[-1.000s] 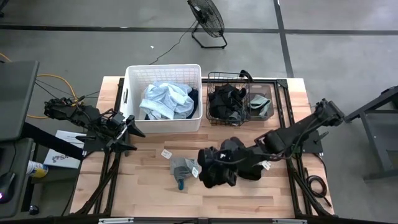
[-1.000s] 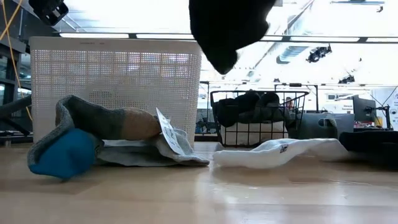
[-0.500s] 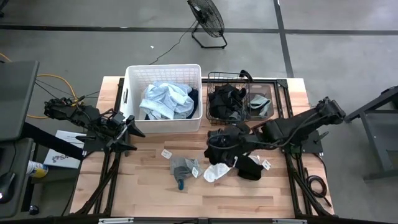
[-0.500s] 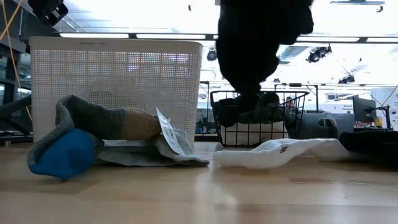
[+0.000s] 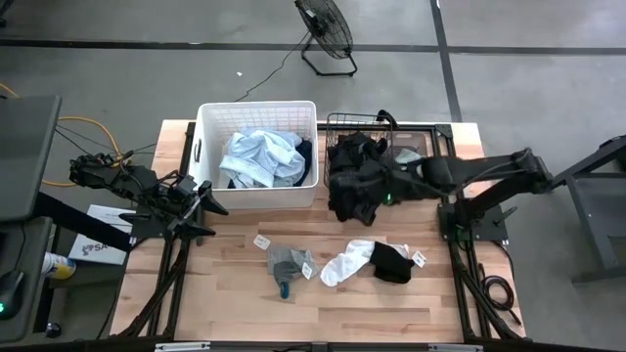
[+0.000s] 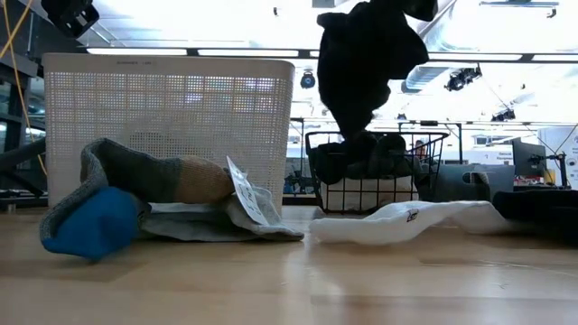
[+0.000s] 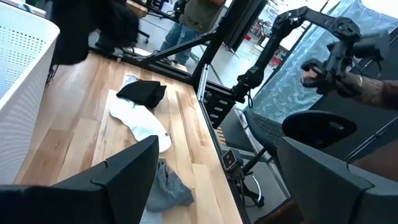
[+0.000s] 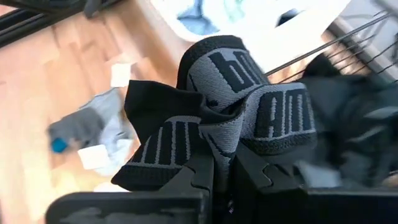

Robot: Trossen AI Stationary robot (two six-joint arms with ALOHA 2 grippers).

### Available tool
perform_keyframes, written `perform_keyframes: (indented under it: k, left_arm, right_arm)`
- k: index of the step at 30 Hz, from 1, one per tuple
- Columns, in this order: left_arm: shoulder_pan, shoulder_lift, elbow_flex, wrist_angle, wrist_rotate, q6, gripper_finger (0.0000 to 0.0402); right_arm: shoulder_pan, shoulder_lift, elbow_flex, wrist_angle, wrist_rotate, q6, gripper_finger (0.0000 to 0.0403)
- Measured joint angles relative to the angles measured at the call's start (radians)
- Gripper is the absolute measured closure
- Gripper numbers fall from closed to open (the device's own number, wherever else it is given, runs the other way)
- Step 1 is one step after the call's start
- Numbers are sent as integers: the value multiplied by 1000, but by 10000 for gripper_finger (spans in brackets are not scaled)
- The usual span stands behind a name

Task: Pick & Place Cloths
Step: Put the black underwear into the black wire basket

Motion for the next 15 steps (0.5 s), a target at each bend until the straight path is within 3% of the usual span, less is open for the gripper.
perform_keyframes:
  k: [8, 15]
  left_arm:
    - [0, 0, 0, 1, -21, 53, 78]
    - [0, 0, 0, 0, -127, 59, 78]
  right_arm:
    - [-175, -66, 0, -34, -24, -248, 381]
    - [-355, -68, 0, -41, -46, -467, 385]
